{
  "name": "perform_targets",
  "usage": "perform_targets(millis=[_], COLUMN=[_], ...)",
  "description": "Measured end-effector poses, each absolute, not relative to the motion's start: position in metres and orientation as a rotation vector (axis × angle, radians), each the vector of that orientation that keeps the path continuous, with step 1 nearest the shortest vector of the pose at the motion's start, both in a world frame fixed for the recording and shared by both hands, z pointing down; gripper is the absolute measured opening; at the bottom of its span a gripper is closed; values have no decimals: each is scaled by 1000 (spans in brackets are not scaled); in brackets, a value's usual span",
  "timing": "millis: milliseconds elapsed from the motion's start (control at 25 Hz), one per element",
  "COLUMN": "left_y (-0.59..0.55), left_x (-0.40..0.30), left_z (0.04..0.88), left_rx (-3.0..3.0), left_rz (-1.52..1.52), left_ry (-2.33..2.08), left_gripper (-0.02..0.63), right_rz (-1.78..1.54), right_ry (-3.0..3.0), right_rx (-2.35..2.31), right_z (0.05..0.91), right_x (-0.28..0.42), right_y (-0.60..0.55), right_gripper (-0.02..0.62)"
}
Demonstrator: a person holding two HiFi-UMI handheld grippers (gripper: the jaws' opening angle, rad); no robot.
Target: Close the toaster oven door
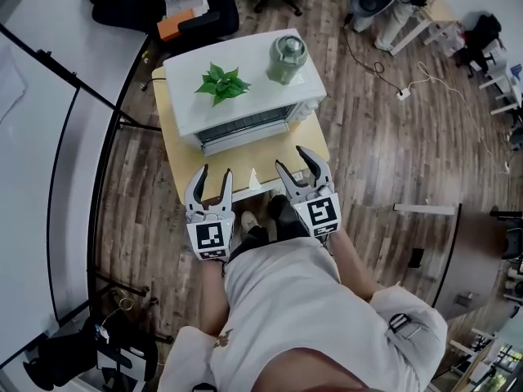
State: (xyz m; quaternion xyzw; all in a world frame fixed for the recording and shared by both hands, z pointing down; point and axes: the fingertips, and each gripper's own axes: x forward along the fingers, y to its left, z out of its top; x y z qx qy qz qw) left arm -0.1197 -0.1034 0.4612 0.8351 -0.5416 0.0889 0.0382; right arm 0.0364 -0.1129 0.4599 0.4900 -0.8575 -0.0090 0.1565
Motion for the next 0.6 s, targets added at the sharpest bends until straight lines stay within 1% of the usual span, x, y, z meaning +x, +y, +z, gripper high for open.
perform_targets(millis=[600], left_y=[-98], left_x=[-129], left_z=[578], left_rx=[2257], left_rz=[453], left_ry=[-1639], left_gripper=[202], right_rz=[241], right_ry=[-2286], right_rx=[1271], right_z=[587], right_x=[81], right_y=[-123], right_gripper=[230])
